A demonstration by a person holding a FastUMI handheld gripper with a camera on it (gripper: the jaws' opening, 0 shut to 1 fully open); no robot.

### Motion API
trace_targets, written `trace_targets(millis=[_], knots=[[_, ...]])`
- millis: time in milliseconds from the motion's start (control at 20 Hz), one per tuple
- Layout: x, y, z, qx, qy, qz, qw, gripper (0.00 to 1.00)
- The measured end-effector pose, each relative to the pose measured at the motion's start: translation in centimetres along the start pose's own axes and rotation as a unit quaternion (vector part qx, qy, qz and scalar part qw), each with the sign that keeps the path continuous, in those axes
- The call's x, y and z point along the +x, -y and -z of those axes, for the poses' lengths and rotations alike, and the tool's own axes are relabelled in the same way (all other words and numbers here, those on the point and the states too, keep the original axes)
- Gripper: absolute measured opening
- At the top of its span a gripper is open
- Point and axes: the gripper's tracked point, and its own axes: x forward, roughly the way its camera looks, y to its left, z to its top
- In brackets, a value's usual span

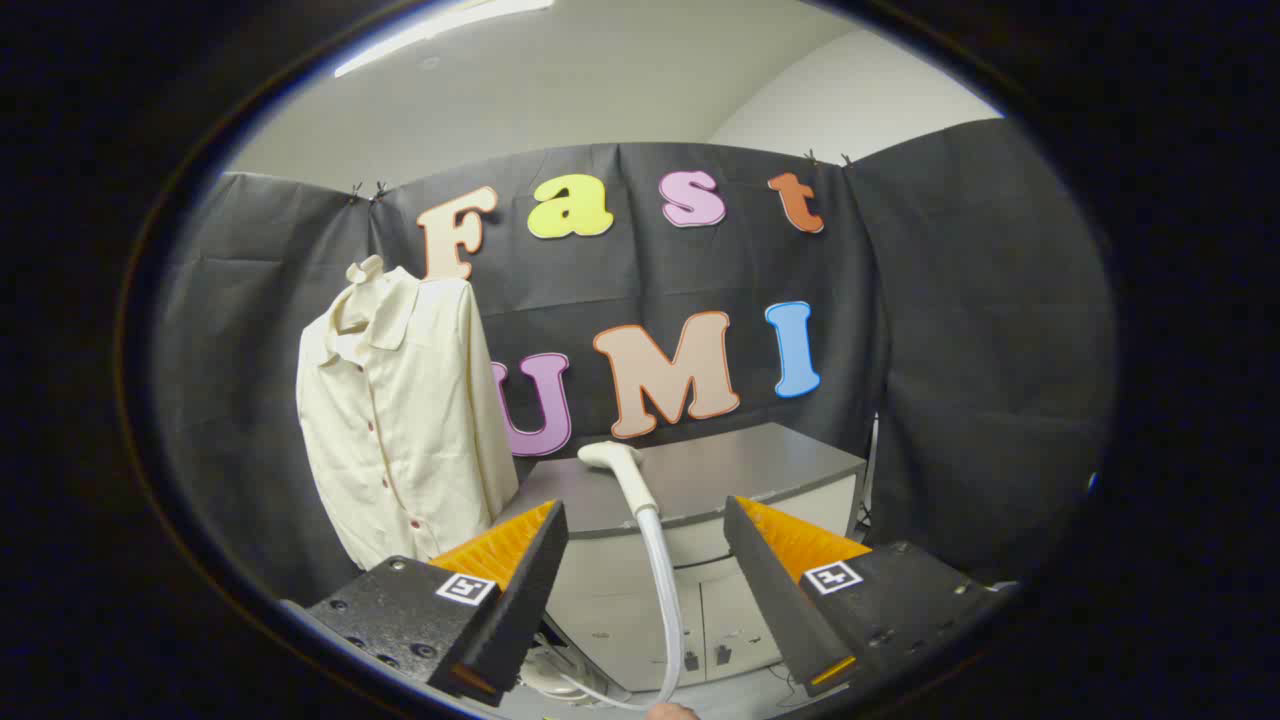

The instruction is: Iron the clothes twice with a garment steamer, once on the left side and once on the right side.

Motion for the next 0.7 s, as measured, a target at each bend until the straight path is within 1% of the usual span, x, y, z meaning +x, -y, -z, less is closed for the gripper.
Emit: trace_targets(millis=[700], knots=[[0.2, 2.6, -0.7, 0.041, 0.001, -0.008, 0.999, 0.97]])
